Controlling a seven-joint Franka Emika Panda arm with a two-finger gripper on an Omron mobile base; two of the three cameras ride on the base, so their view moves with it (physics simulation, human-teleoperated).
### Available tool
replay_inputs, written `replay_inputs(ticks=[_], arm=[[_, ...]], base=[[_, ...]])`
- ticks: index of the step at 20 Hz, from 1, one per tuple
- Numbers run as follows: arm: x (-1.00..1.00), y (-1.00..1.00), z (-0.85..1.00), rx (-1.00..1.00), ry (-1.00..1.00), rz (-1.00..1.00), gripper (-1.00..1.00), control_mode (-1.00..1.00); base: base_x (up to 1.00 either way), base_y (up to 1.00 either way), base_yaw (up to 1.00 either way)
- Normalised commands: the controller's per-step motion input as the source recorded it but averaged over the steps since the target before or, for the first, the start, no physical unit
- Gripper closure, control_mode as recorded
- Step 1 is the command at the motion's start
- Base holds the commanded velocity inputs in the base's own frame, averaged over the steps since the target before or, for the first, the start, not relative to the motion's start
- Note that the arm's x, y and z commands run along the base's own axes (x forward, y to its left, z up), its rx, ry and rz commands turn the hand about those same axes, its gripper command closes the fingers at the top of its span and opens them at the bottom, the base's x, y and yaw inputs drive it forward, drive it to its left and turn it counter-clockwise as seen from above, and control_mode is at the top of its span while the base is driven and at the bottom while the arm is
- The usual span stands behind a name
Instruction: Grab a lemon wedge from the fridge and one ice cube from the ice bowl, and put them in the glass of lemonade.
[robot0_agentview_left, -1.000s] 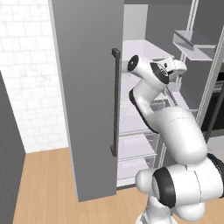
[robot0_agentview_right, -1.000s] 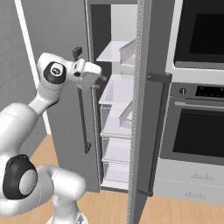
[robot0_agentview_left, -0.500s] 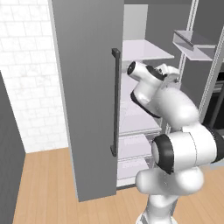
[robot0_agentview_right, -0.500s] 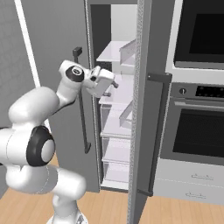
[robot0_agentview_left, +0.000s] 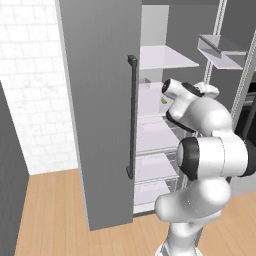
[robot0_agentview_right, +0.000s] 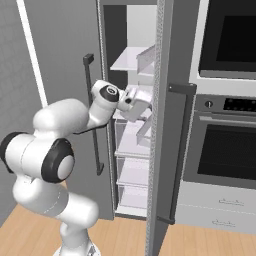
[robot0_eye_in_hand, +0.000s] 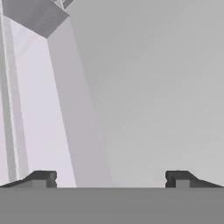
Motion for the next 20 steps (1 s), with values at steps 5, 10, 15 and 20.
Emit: replay_inputs(ticks=[5,10,15,20], arm=[[0.27,-0.75,0.03,0.00,0.00,0.00,-1.00,-1.00],[0.14,-0.74,0.00,0.00,0.00,0.00,-1.00,-1.00],[0.10,-0.71,0.00,0.00,0.00,0.00,-1.00,-1.00],[-0.01,-0.12,0.00,0.00,0.00,0.00,-1.00,-1.00]], base=[[0.00,0.00,0.00],[0.00,0.00,0.00],[0.00,0.00,0.00],[0.00,0.00,0.00]])
